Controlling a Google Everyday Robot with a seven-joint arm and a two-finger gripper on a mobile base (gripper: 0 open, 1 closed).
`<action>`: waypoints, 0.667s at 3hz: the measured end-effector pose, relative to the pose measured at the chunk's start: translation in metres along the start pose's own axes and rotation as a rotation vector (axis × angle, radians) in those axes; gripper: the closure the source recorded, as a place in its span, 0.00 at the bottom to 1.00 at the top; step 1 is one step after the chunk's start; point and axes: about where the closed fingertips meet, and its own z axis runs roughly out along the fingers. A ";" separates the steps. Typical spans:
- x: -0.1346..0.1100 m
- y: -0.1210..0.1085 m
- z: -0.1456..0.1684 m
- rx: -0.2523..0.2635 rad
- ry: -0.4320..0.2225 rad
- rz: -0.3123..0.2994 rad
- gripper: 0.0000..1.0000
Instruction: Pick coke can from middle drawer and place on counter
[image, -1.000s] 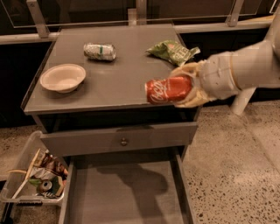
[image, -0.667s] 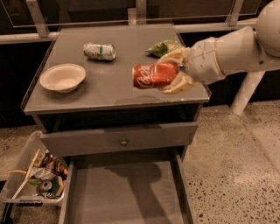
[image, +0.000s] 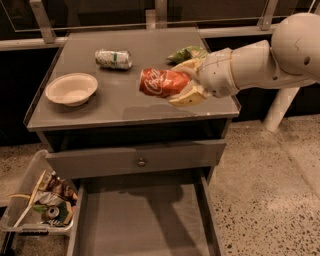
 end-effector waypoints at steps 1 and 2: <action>-0.001 -0.001 0.001 -0.001 -0.003 0.003 1.00; -0.004 -0.020 0.015 0.006 -0.026 0.029 1.00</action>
Offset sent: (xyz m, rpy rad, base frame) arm 0.0589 0.0207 0.0100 0.0882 0.0360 -0.0315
